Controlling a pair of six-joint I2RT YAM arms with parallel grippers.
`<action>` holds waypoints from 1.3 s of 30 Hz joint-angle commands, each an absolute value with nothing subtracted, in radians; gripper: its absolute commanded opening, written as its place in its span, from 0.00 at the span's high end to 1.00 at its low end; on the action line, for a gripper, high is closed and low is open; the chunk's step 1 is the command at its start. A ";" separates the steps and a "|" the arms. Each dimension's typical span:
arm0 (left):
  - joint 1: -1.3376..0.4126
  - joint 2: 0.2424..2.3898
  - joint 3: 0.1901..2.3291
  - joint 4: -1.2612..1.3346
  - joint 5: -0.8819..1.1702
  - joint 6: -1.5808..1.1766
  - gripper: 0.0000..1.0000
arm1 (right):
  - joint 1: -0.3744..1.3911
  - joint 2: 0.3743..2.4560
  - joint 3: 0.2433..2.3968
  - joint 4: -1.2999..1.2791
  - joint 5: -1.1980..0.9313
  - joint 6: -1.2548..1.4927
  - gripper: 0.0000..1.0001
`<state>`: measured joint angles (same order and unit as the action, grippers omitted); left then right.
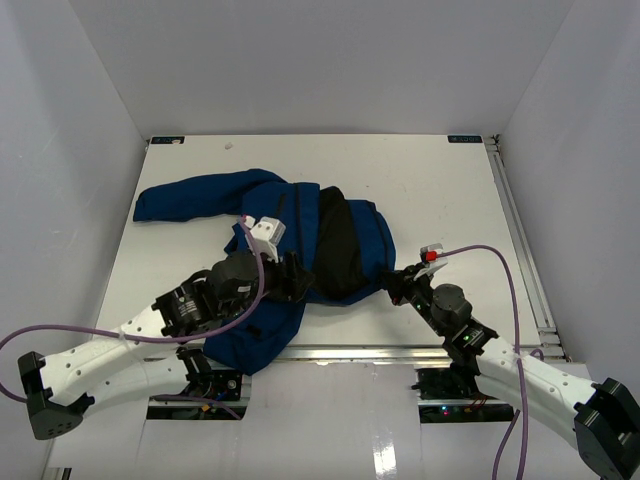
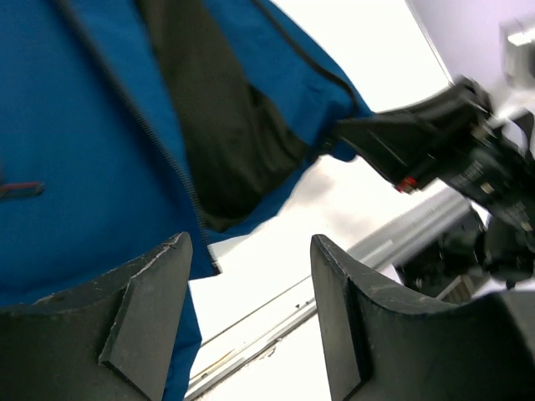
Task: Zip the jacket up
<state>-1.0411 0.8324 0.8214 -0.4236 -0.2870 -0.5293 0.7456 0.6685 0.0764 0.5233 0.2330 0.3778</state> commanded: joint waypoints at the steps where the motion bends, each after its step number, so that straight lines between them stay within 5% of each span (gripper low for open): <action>1: -1.007 0.825 0.822 -0.536 -0.427 -0.686 0.31 | 0.740 0.649 0.121 0.554 0.236 0.373 0.92; 8: -0.799 0.878 0.721 -0.380 -0.092 -0.677 0.37 | 0.741 0.628 0.118 0.547 0.234 0.374 0.92; 17: -0.779 1.045 0.655 -0.102 0.176 -0.706 0.44 | 0.740 0.624 0.107 0.541 0.241 0.373 0.92; 39: -0.859 1.230 0.612 -0.143 0.026 -0.696 0.50 | 0.741 0.644 0.100 0.559 0.239 0.374 0.92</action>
